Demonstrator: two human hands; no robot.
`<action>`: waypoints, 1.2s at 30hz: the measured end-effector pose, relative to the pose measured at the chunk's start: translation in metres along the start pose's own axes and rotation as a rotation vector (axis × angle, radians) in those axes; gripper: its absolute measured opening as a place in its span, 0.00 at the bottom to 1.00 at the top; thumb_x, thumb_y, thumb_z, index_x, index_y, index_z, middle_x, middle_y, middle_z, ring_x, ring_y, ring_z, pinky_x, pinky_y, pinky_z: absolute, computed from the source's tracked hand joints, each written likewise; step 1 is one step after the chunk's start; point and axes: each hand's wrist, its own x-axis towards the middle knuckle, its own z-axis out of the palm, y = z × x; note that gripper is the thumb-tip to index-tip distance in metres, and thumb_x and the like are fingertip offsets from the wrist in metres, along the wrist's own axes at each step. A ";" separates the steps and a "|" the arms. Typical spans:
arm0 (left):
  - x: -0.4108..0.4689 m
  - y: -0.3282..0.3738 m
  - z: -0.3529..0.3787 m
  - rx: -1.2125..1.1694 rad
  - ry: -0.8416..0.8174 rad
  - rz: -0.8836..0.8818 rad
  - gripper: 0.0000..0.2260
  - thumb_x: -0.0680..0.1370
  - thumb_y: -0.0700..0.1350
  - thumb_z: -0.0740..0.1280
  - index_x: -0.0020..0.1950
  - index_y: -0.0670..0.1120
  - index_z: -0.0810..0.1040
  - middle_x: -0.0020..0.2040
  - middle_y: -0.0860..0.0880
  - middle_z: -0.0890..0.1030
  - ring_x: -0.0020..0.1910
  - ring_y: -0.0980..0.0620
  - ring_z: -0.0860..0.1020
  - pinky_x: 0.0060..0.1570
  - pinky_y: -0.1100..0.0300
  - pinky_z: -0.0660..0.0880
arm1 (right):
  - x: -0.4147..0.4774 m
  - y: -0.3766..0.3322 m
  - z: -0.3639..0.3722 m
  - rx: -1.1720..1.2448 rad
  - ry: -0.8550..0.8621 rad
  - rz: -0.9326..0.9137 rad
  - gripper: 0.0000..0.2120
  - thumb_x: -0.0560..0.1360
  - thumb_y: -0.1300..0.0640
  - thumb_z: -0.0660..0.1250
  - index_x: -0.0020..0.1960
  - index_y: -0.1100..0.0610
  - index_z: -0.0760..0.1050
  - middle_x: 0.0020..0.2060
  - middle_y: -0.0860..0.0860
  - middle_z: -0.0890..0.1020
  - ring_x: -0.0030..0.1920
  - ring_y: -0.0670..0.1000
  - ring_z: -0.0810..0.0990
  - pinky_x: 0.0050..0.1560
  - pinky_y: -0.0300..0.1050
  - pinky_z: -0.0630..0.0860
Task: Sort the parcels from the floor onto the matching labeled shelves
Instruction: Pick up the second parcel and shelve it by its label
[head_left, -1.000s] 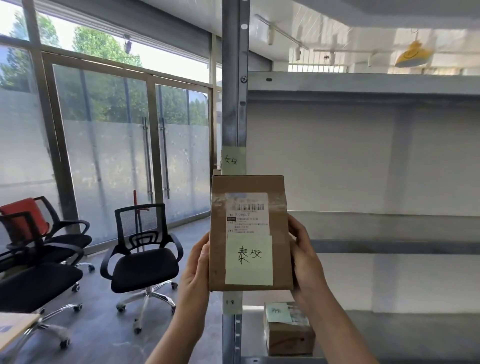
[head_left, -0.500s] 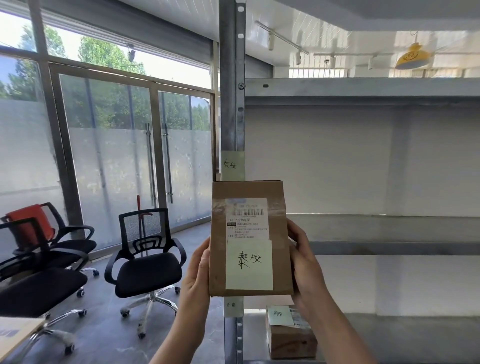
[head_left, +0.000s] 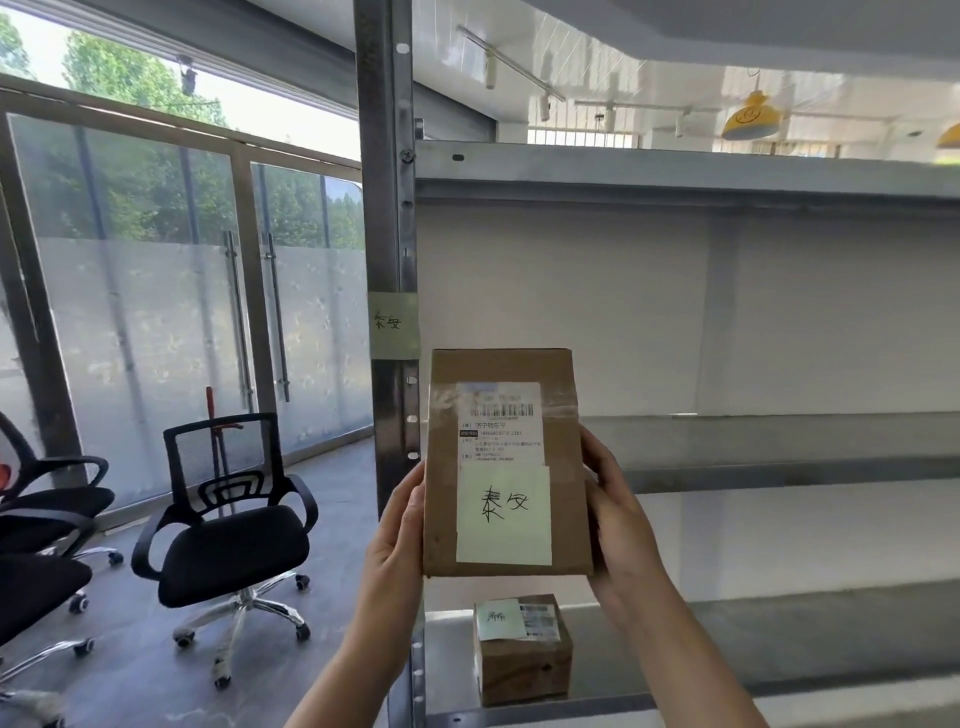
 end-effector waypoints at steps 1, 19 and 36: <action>0.002 -0.002 0.005 0.011 -0.018 -0.006 0.20 0.77 0.61 0.59 0.68 0.63 0.77 0.60 0.54 0.85 0.61 0.52 0.83 0.62 0.46 0.78 | 0.001 -0.003 -0.006 -0.005 -0.002 0.000 0.16 0.83 0.57 0.60 0.66 0.41 0.77 0.58 0.53 0.85 0.56 0.57 0.85 0.55 0.59 0.82; 0.075 -0.007 0.039 0.179 -0.134 -0.059 0.19 0.85 0.57 0.52 0.74 0.59 0.73 0.67 0.54 0.81 0.70 0.52 0.75 0.74 0.46 0.66 | 0.077 -0.010 -0.038 -0.261 -0.035 -0.057 0.12 0.84 0.48 0.58 0.57 0.36 0.79 0.63 0.49 0.79 0.62 0.48 0.80 0.58 0.46 0.78; 0.136 -0.012 0.043 0.209 -0.146 -0.299 0.17 0.80 0.64 0.57 0.52 0.60 0.84 0.56 0.45 0.86 0.60 0.41 0.81 0.66 0.38 0.74 | 0.156 0.006 -0.040 -0.471 0.024 0.064 0.25 0.81 0.34 0.50 0.63 0.49 0.75 0.68 0.53 0.74 0.66 0.52 0.75 0.73 0.56 0.68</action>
